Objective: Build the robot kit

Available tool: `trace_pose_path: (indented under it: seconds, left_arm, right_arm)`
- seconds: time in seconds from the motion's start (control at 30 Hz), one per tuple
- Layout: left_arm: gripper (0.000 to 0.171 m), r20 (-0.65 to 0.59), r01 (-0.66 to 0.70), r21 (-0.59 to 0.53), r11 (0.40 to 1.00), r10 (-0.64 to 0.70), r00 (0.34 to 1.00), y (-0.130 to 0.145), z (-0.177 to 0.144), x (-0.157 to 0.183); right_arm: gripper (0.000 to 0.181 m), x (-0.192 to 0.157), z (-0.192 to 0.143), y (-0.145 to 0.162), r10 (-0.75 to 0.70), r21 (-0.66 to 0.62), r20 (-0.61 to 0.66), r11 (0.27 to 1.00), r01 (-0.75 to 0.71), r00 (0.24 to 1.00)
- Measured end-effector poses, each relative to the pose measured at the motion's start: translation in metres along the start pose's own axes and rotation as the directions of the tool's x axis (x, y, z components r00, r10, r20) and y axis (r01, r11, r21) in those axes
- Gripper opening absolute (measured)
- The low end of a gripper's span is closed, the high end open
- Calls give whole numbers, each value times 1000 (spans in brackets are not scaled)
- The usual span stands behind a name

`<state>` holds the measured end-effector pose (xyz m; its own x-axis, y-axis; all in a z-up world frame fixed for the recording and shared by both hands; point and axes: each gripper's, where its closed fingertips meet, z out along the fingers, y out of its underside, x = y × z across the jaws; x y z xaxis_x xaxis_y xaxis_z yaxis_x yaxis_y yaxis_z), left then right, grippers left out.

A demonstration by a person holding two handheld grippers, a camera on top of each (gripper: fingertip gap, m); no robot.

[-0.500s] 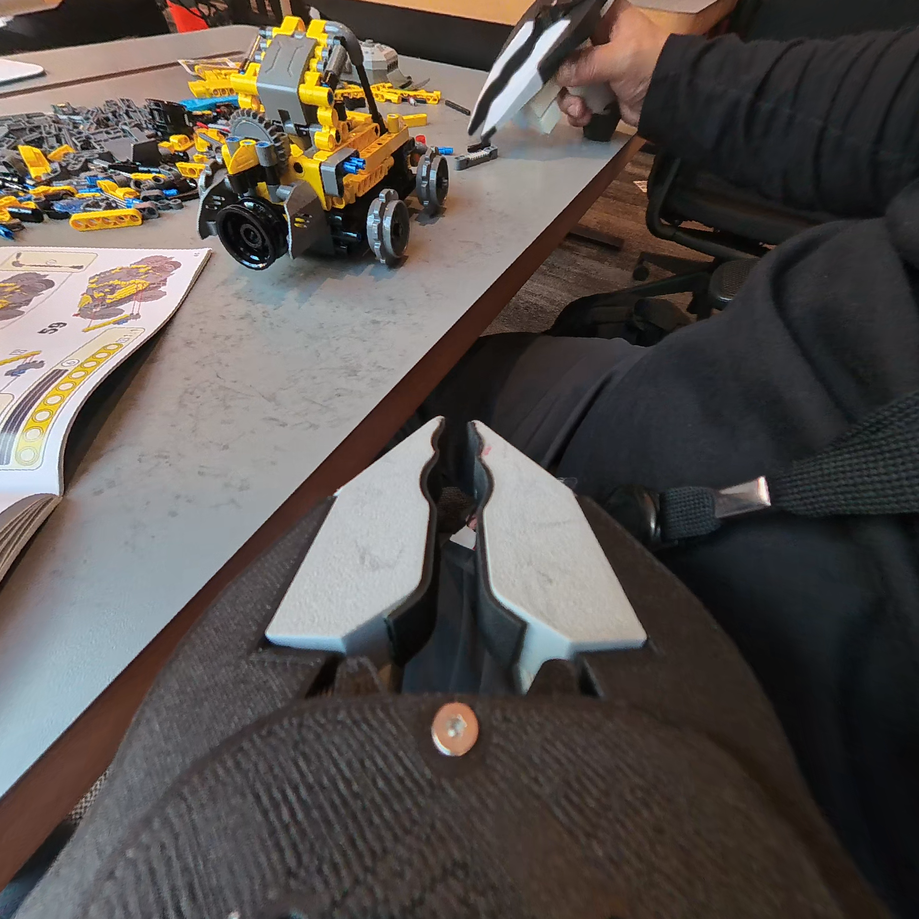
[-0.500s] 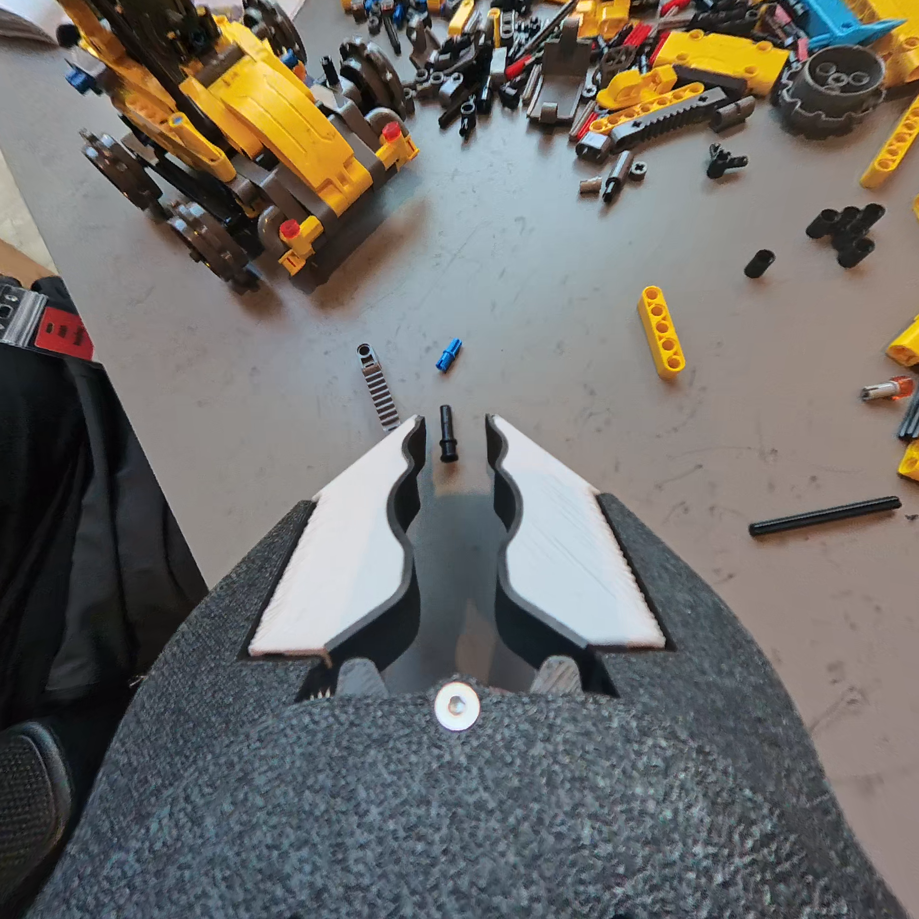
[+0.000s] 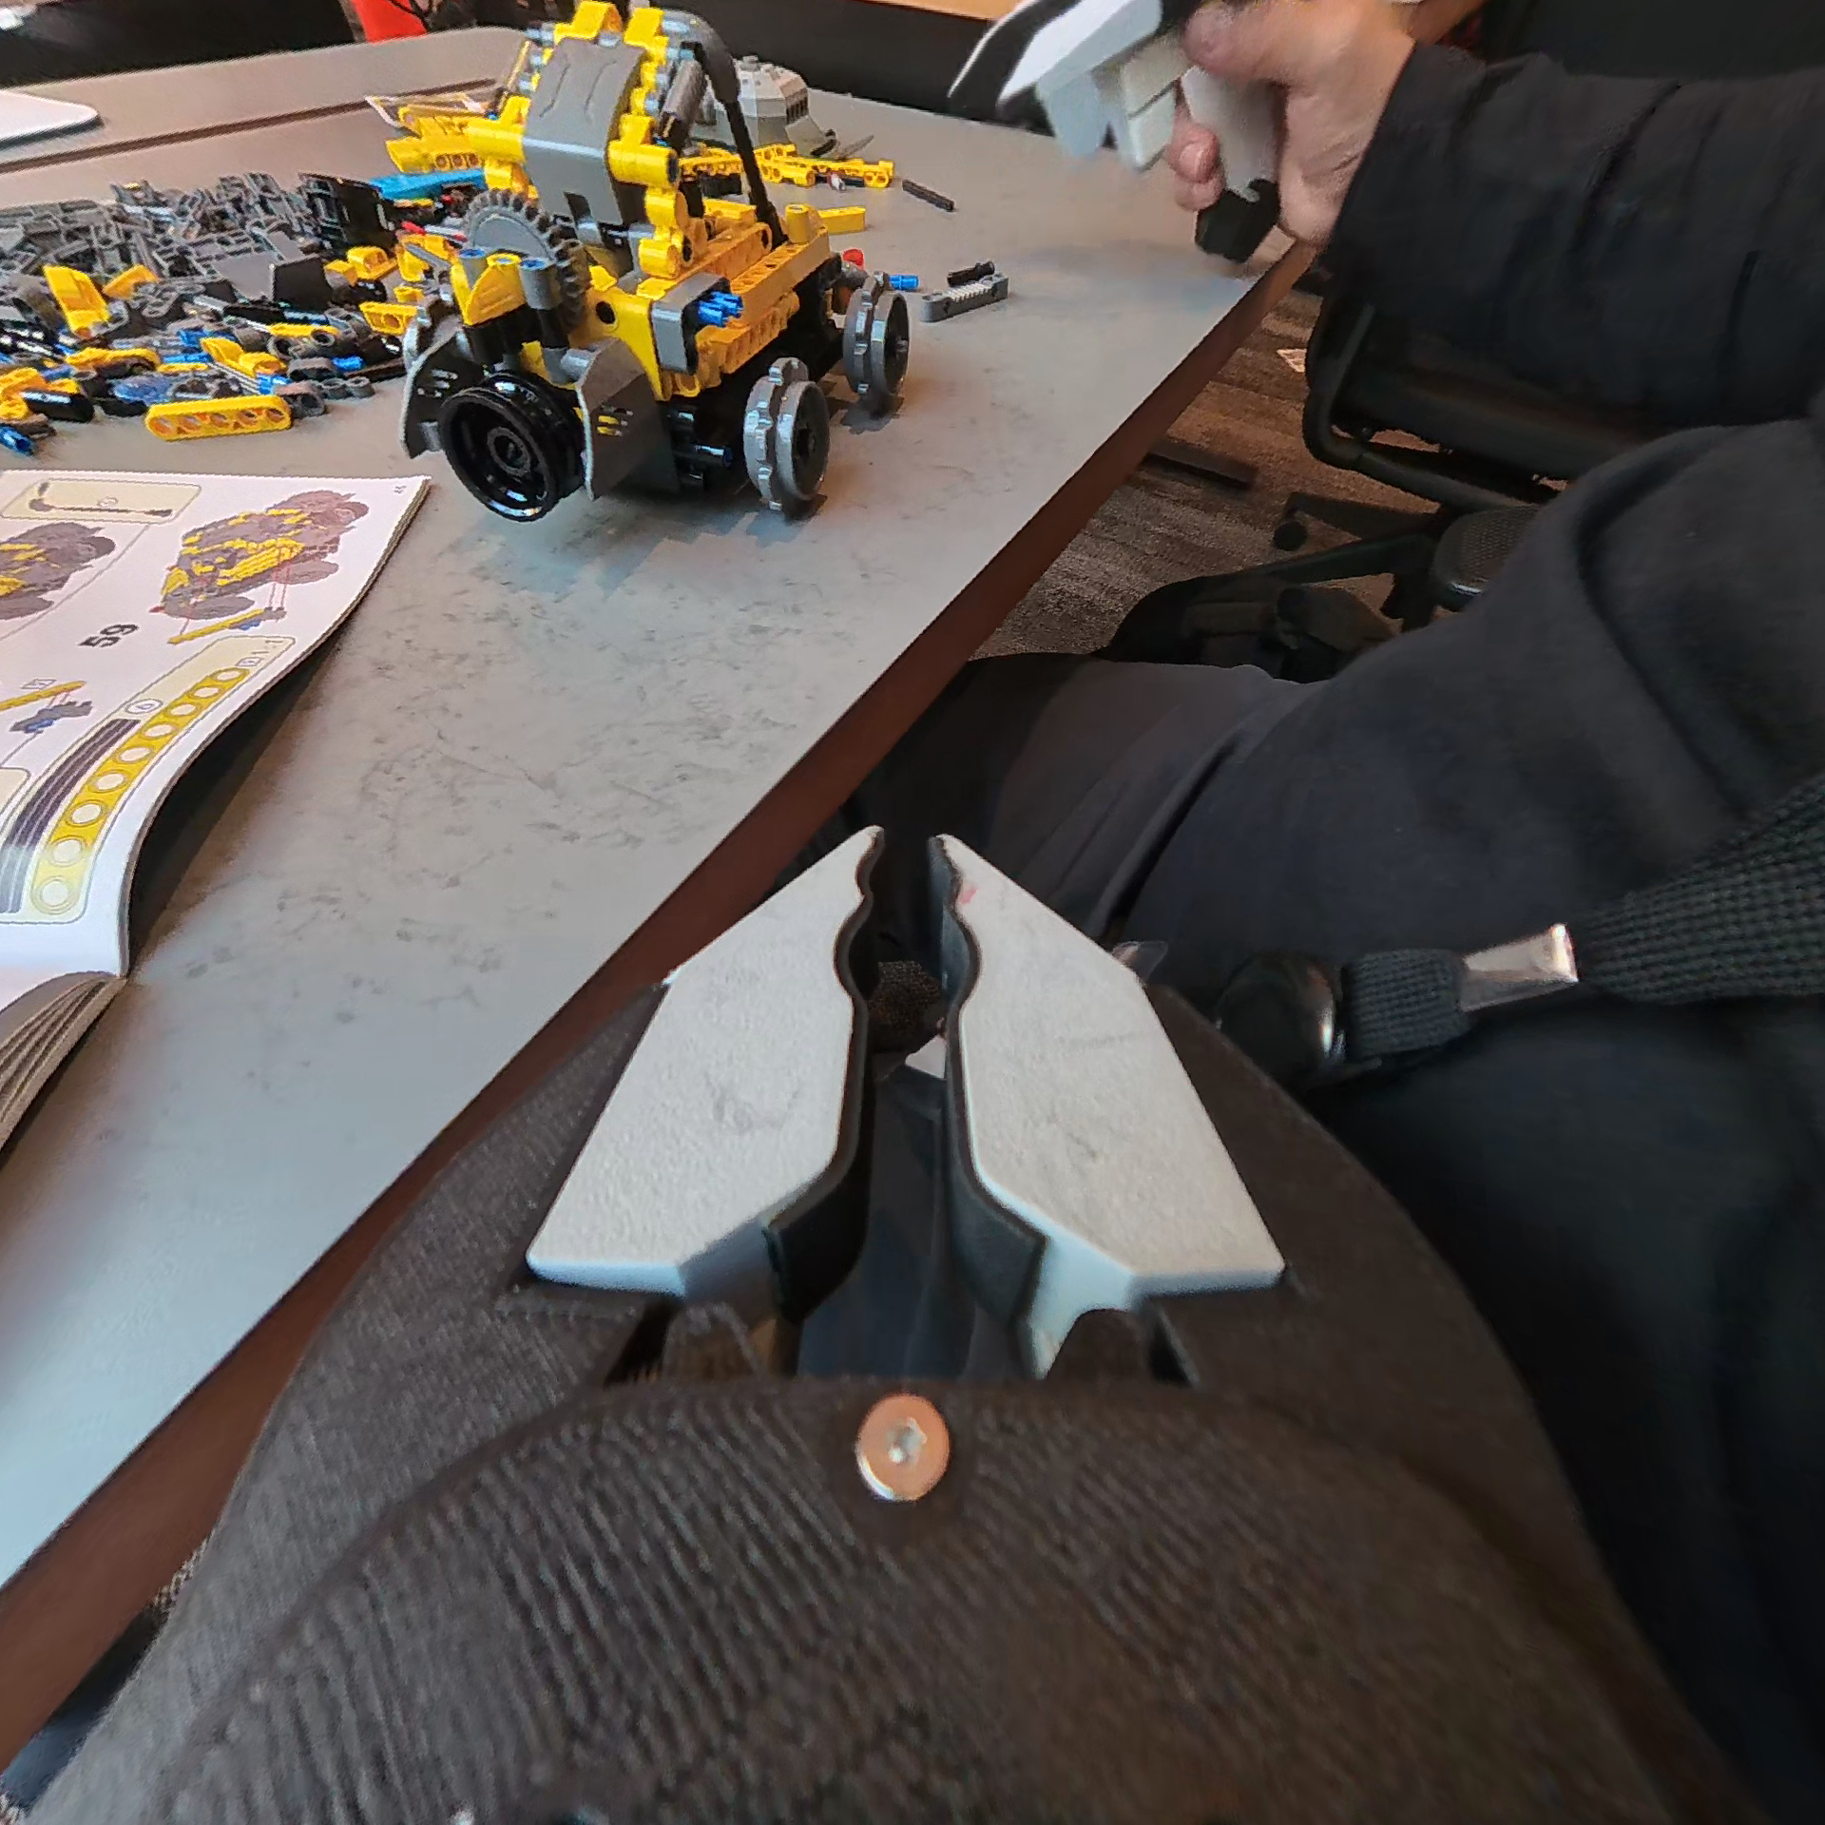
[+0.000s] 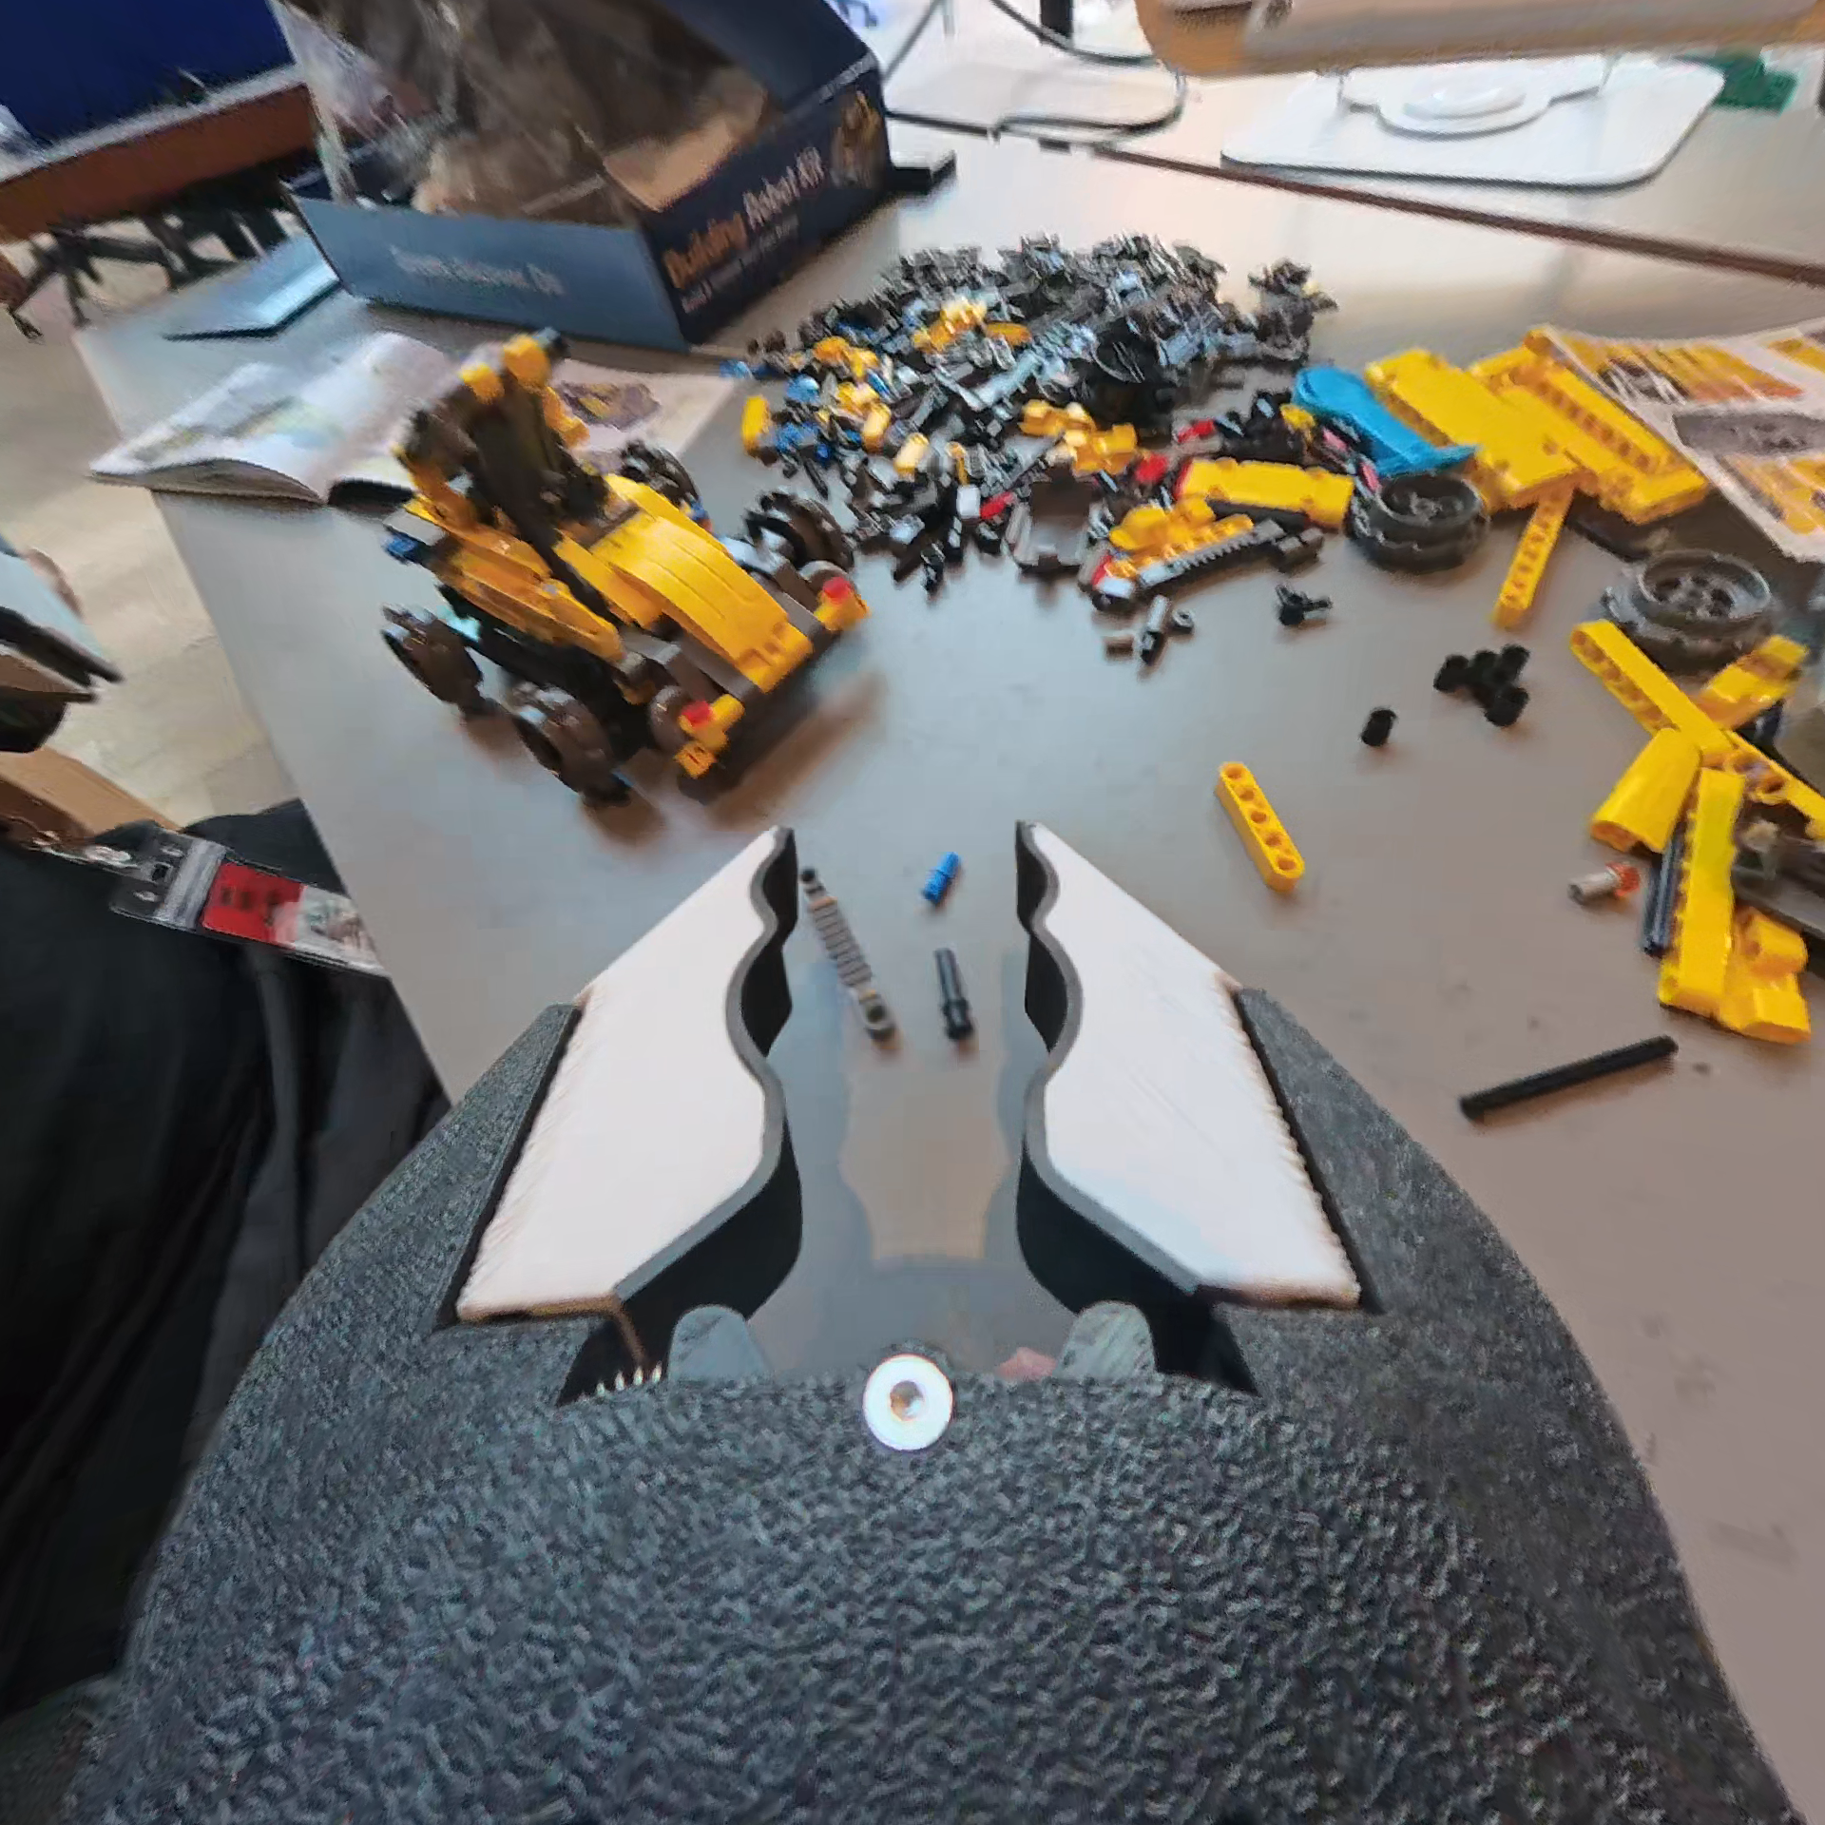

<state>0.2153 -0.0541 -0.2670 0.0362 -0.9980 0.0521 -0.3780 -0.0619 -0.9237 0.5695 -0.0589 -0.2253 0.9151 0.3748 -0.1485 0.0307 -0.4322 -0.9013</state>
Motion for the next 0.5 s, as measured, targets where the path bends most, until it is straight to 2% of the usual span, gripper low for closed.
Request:
trace_pose_path:
  seconds: [0.07, 0.13, 0.23, 0.33, 0.4, 0.47, 0.5]
  left_arm:
    - [7, 35, -3, 5, 1000, 3, 999, -2, -2, -7]
    - [5, 174, -20, 51, 998, 11, 985, -16, -11, -36]
    - [0, 423, -54, 100, 994, 6, 906, -41, -57, -93]
    - [0, 575, -30, 0, 1000, 25, 818, -34, -96, -152]
    - [0, 601, -42, -70, 997, 76, 796, -30, -108, -179]
    - [0, 516, -6, -109, 994, 62, 854, -25, -99, -185]
    - [0, 426, 92, -218, 972, 10, 905, 1, -86, -181]
  right_arm:
    - [47, -14, 2, -13, -51, 32, -17, 998, 52, 999]
    - [48, -18, 7, -22, -112, 34, -57, 993, 114, 992]
    - [48, -17, 12, -36, -130, 47, -84, 990, 134, 988]
    - [48, -11, 16, -57, -98, 119, -90, 987, 108, 991]
    - [48, -8, 20, -66, -65, 147, -74, 986, 76, 995]
    - [48, -4, 25, -68, -36, 138, -58, 989, 44, 998]
    - [47, -2, 27, -66, -25, 124, -59, 992, 32, 998]
